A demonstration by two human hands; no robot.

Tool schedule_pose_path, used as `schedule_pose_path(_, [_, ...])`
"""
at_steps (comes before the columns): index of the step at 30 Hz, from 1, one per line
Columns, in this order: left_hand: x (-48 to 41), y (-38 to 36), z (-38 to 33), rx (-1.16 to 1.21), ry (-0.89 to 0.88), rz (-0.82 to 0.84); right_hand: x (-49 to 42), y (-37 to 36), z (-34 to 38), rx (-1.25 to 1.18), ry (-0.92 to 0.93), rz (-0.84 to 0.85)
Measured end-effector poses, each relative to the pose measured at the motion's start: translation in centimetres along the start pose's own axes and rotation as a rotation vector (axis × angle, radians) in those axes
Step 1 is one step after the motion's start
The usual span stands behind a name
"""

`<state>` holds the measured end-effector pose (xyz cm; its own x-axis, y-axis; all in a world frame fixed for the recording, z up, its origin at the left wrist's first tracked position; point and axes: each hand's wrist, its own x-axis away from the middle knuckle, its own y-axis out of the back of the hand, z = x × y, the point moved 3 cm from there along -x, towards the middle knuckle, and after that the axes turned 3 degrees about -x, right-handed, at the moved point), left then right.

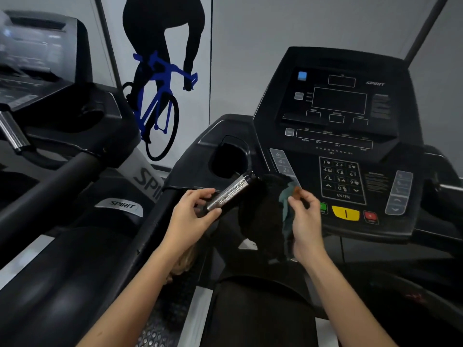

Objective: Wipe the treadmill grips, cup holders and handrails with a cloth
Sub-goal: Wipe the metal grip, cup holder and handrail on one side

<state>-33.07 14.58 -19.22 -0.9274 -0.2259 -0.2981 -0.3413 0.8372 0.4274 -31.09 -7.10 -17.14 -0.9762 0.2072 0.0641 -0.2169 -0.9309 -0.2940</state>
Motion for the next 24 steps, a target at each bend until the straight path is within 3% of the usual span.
schedule_pose_path(4, [-1.1, -0.6, 1.7, -0.069, 0.014, 0.09, -1.4, -0.9, 1.6, 0.008, 0.064, -0.008])
schedule_pose_path(11, [-2.7, -1.2, 1.9, -0.011, -0.022, 0.218, -3.4, -3.9, 1.9, 0.129, 0.022, 0.269])
schedule_pose_path(18, [-3.5, -1.7, 2.1, -0.066, -0.086, 0.248, -3.9, -3.2, 0.9, 0.153, -0.038, 0.409])
schedule_pose_path(24, [-3.7, -1.6, 2.1, -0.051, -0.116, 0.215, -3.4, -2.7, 1.4, 0.259, 0.089, 0.511])
